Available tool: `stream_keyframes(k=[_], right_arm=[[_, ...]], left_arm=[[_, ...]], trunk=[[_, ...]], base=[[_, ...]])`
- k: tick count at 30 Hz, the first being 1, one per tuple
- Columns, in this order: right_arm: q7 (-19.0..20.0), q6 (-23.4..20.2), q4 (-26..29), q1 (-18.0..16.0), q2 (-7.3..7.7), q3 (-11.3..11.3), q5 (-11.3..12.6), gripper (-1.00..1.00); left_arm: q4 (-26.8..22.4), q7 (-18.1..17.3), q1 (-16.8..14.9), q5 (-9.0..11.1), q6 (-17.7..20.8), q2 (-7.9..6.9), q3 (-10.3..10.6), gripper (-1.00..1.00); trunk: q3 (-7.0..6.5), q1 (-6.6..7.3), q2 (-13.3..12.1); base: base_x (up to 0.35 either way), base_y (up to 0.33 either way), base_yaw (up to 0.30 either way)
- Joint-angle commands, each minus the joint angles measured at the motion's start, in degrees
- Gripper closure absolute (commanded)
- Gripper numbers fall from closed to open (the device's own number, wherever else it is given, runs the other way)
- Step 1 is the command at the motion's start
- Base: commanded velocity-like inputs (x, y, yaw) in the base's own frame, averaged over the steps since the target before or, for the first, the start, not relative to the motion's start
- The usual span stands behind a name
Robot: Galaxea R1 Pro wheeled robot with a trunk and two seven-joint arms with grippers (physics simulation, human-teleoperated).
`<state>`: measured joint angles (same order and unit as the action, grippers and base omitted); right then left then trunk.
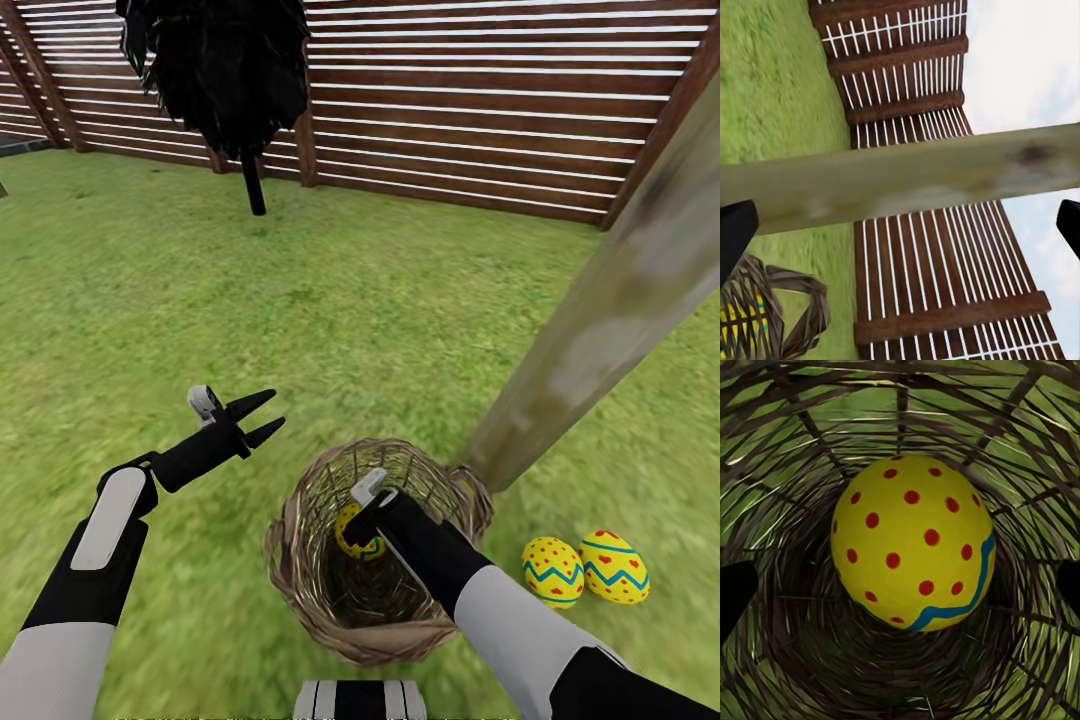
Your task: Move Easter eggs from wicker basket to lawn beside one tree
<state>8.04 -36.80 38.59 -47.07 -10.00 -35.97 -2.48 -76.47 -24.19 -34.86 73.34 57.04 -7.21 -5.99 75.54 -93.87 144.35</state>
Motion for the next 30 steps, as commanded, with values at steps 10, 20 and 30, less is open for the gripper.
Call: stream_keyframes(k=[10,20,30], right_arm=[[0.2,-0.23,1.82,-0.04,0.0,-0.06,-0.42,-1.0],[0.05,-0.14,2.21,-0.04,0.0,-0.06,-0.42,-1.0],[-6.86,1.59,2.25,-0.04,0.0,-0.07,-0.42,-1.0]], left_arm=[[0.01,-0.34,-0.03,-0.22,0.26,0.01,-0.07,-1.0],[0.05,-0.33,-0.03,-0.21,0.26,0.01,-0.07,-1.0],[0.06,-0.35,-0.03,-0.22,0.26,0.01,-0.07,-1.0]], trunk=[[2.26,-0.24,0.15],[4.48,-0.5,0.29],[6.25,-0.71,0.39]], base=[[0.0,0.0,0.0],[0.0,0.0,0.0],[0.0,0.0,0.0]])
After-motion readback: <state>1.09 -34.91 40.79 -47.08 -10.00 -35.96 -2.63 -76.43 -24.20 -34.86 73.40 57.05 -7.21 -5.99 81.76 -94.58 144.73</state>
